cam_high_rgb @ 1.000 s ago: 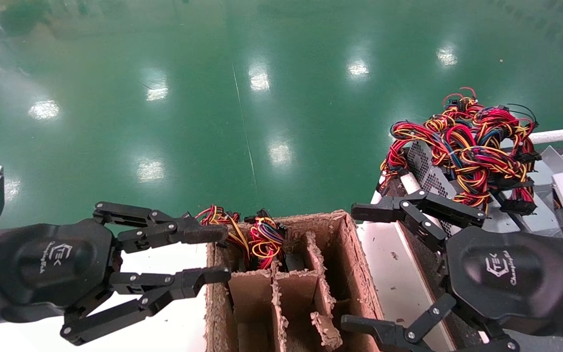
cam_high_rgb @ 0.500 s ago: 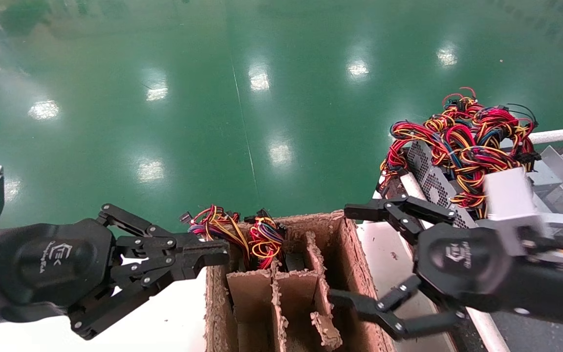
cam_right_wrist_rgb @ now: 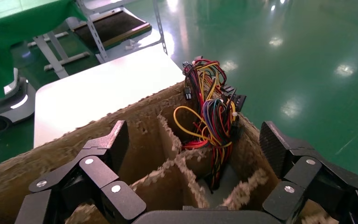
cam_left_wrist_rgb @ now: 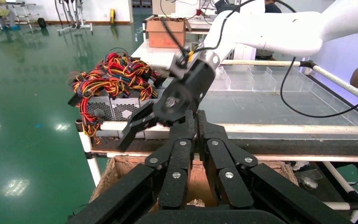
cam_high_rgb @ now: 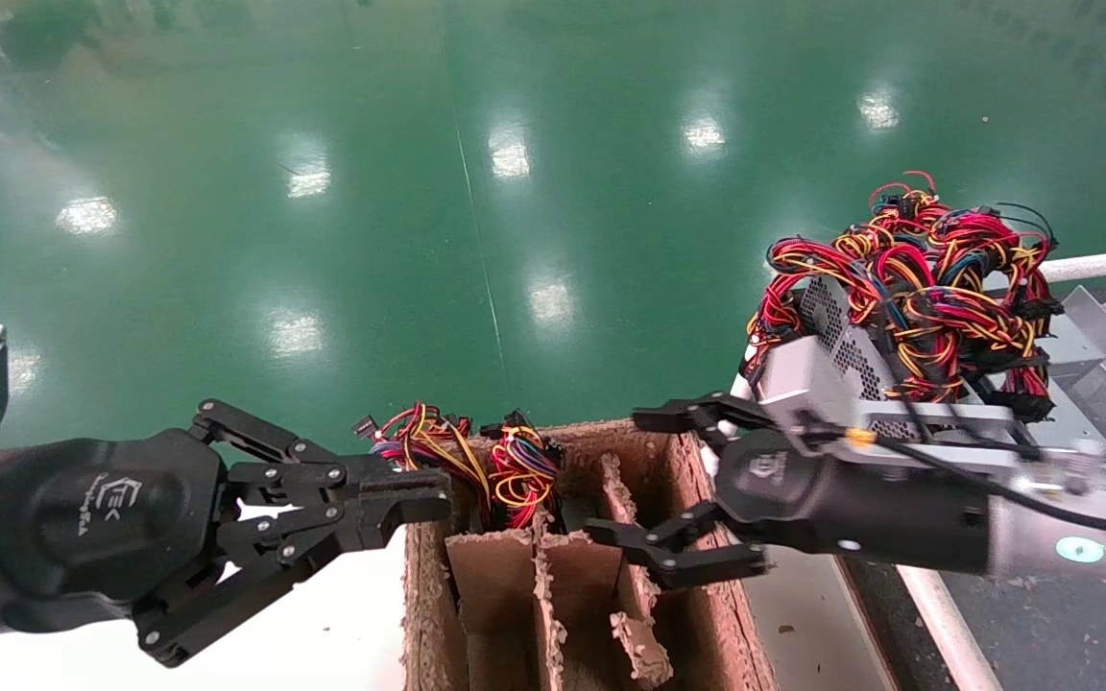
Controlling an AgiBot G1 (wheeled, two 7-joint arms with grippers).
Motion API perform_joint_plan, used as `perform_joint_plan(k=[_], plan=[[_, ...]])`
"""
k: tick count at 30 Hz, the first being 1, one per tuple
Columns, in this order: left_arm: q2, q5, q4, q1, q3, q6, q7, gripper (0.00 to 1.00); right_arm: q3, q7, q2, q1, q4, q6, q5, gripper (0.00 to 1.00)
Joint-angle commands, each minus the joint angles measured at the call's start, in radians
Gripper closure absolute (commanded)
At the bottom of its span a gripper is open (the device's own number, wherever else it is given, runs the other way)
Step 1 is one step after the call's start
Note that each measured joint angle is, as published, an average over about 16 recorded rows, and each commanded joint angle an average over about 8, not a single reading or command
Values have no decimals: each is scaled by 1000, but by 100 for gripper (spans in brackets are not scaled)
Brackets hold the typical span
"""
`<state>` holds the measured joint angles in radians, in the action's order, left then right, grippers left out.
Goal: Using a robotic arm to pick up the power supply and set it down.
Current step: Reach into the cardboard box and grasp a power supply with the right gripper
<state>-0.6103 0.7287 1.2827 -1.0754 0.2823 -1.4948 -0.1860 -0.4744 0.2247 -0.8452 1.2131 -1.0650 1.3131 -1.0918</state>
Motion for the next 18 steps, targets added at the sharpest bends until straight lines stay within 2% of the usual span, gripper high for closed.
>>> perform_joint_plan(k=[1,8,18], plan=[[0,0,0,0,0,0,0,0,-19,-2,-31,17,28,-9,-29,100],[0,0,0,0,1,0,0,0,-62,-35,-112,39,70,-70,-115,100],[1,-1,0,0,1,1,1,0,-73,-50,-165,-1,28,-189,-168,100]])
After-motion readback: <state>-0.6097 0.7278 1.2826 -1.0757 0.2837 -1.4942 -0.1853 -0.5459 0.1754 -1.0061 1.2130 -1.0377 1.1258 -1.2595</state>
